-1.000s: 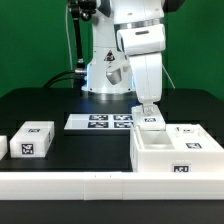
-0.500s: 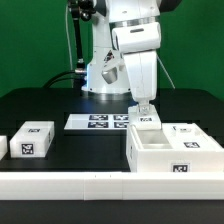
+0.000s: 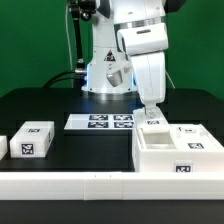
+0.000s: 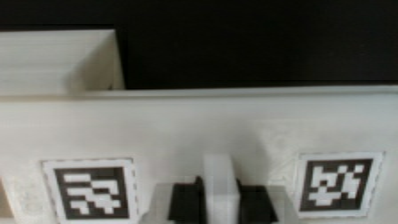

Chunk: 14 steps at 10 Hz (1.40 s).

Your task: Assemble cabinet

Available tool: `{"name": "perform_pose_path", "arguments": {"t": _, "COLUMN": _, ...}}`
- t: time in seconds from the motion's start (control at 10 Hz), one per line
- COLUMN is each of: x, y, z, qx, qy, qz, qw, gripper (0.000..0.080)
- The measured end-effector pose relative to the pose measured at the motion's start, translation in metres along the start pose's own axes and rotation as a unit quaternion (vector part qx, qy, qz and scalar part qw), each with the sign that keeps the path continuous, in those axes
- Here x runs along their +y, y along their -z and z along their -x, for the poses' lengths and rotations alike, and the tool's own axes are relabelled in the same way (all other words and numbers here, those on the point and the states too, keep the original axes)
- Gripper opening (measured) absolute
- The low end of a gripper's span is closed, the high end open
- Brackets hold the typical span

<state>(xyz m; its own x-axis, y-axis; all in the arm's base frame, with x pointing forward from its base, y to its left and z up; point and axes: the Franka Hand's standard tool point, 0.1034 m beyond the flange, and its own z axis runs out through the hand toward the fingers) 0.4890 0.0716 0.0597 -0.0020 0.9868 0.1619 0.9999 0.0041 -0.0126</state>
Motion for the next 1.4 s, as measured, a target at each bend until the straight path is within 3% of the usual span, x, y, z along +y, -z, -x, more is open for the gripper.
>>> {"name": "perform_pose_path", "arguments": {"t": 0.2, "x": 0.014, "y": -0.001, "z": -0.002, "qx": 0.006, "qy": 0.0, "qz": 0.007, "qw": 1.0, "gripper": 0.0062}}
{"name": "perform_pose_path", "arguments": {"t": 0.8, "x": 0.015, "y": -0.001, "z": -0.003, "qx": 0.007, "qy": 0.0, "qz": 0.007, "qw": 1.0, "gripper": 0.0062}}
{"name": "perform_pose_path", "arguments": {"t": 1.1, "x": 0.052, "y": 0.001, "z": -0.003, "qx": 0.019, "qy": -0.011, "qz": 0.013, "qw": 1.0, "gripper": 0.0062}}
{"name": "perform_pose_path", "arguments": {"t": 1.4, "x": 0.088, "y": 0.002, "z": -0.001, "qx": 0.03, "qy": -0.017, "qz": 0.027, "qw": 0.999, "gripper": 0.0062}}
